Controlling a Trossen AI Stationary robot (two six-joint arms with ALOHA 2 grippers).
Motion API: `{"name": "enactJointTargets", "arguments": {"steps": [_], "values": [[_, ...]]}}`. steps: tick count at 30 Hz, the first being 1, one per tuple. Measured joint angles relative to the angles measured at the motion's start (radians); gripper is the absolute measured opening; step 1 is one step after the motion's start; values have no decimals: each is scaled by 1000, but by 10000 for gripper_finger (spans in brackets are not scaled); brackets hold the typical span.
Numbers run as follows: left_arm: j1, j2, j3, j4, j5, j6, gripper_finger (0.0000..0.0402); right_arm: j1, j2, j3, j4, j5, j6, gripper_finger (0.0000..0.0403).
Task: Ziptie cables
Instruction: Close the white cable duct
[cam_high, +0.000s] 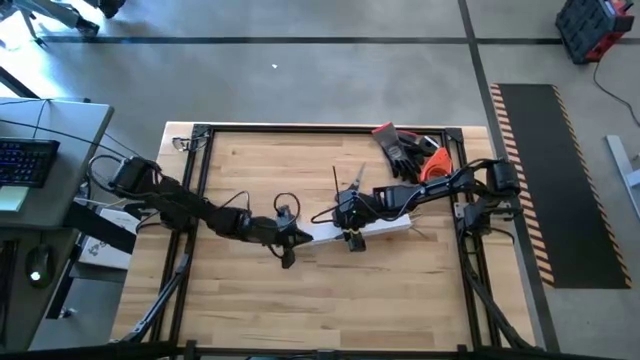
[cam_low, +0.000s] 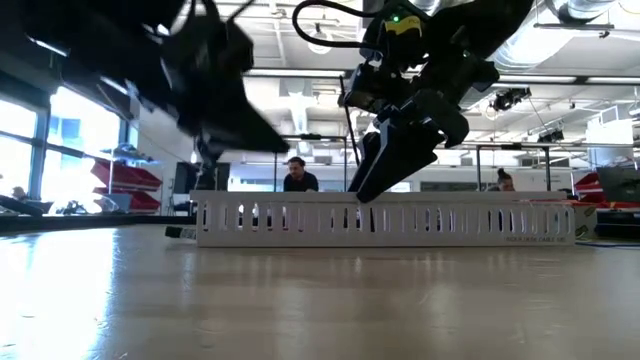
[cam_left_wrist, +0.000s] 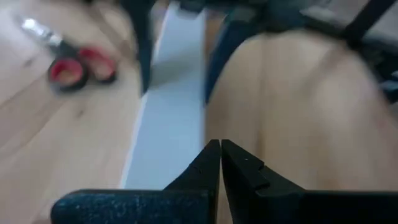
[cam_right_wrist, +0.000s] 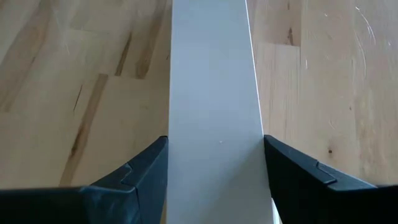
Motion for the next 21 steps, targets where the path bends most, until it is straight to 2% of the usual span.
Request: {"name": "enactJointTargets", "arguments": {"steps": [10, 14, 19, 21], "values": [[35, 187, 6, 62, 12, -64, 0, 0, -1, -1, -3, 0, -19, 208], [30, 217, 9, 78, 3, -91, 0, 5, -2, -2, -7, -1, -58, 214], [24, 219, 9, 88, 2, -91, 0, 6, -36, -5, -13, 22, -49, 331], [24, 219, 8, 87, 4, -91, 0, 5, -84, -5, -21, 50, -54, 361]]}}
